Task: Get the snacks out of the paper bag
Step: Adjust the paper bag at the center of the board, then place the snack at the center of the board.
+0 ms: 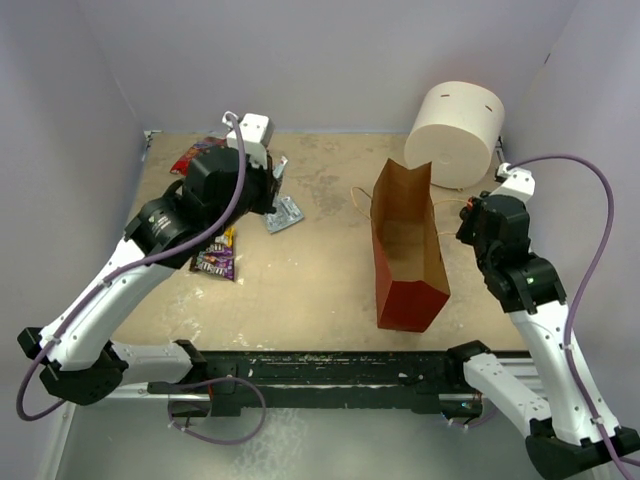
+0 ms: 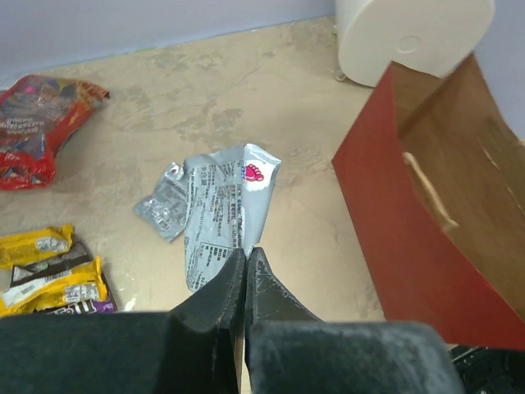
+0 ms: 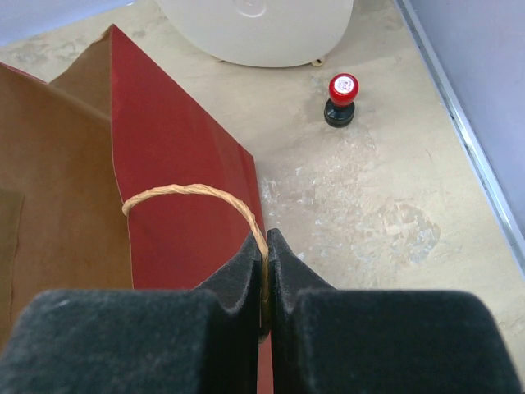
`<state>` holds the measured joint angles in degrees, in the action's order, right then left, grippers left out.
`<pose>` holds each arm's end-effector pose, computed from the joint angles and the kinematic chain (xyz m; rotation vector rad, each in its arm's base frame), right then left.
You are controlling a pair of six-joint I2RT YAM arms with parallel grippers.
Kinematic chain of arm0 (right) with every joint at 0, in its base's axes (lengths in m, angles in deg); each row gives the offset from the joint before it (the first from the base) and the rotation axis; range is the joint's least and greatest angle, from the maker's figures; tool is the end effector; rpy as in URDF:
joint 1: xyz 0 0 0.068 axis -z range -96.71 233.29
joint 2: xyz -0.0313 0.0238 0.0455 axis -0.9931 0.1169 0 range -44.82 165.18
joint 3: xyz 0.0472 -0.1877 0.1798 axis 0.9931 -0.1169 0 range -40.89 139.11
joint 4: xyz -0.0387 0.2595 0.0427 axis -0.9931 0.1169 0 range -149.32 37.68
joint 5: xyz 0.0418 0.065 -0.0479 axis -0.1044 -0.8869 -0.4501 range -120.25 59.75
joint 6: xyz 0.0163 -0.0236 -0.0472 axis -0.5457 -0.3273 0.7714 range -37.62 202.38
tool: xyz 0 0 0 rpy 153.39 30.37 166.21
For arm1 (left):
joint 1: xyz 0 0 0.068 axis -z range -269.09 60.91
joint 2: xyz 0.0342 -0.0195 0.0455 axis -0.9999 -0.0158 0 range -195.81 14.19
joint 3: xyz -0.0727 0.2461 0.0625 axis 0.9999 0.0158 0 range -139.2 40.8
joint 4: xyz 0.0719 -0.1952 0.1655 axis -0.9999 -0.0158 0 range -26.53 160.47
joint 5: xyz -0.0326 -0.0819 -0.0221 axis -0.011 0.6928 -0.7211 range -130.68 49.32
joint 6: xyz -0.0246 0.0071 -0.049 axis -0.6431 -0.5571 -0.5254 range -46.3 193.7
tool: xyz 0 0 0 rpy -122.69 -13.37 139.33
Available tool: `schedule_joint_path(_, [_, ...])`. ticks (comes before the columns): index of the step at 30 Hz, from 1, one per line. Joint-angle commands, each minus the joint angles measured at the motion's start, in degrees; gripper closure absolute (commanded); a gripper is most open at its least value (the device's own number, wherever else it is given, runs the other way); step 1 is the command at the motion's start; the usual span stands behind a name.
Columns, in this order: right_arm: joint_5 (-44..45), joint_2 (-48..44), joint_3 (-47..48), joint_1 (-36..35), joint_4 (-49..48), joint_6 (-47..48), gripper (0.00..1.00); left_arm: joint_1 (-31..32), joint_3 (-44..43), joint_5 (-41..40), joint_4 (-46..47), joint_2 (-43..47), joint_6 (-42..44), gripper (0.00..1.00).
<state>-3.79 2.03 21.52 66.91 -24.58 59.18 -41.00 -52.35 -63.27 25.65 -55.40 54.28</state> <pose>0.1695 0.0322 0.3889 0.4173 1.8222 0.0359 0.1692 -0.1669 0.4678 0.2207 1.9211 -0.4100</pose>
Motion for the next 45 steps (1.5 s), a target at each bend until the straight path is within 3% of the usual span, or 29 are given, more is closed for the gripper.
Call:
schedule_joint_path(1, [1.1, -1.3, 0.9, 0.2, 0.9, 2.6, 0.93, -8.0, -0.7, 10.8, 2.1, -0.5, -3.8, 1.00])
schedule_joint_path(7, [-2.2, -2.3, 3.5, 0.1, 3.2, 1.3, 0.81, -16.2, 4.9, 20.3, 6.8, -4.5, -9.0, 1.00])
schedule_joint_path(14, [1.2, -5.0, 4.6, 0.1, 8.0, 0.2, 0.69, -22.2, 5.8, 27.2, 9.9, -11.7, -11.7, 1.00])
schedule_joint_path(17, [2.6, -5.9, 5.6, 0.1, 9.6, -0.7, 0.59, -24.0, 5.8, 30.0, 11.1, -14.3, -12.5, 1.00])
schedule_joint_path(21, [-3.0, -7.0, 7.8, 0.1, 7.4, 1.5, 0.37, -26.7, 5.9, 35.1, 13.1, -17.7, -14.7, 1.00])
schedule_joint_path(24, [-9.6, -7.3, 9.7, 0.2, 4.9, 3.6, 0.03, -29.0, 6.2, 40.2, 15.1, -20.5, -17.5, 1.00])
schedule_joint_path(25, [-10.7, -7.2, 10.5, 0.1, 4.7, 3.5, 0.00, -29.7, 6.6, 41.7, 16.1, -21.4, -18.2, 1.00])
schedule_joint_path(31, [-10.3, -6.3, 14.4, 0.1, 6.4, -3.8, 0.00, -33.1, 8.7, 50.4, 21.5, -27.8, -21.9, 1.00])
schedule_joint_path(38, [-14.5, -7.6, 16.4, 0.1, 5.9, 3.4, 0.00, -37.3, 9.7, 55.1, 27.5, -35.3, -24.6, 1.00])
schedule_joint_path(42, [-9.5, -6.0, 16.7, 0.1, 7.2, 6.1, 0.00, -34.5, -4.1, 41.5, 13.9, -41.5, -13.4, 1.00])
schedule_joint_path(45, [-7.3, -4.9, 16.8, 0.1, 7.7, 7.5, 0.00, -32.5, -8.7, 31.7, 8.8, -44.1, -9.1, 1.00])
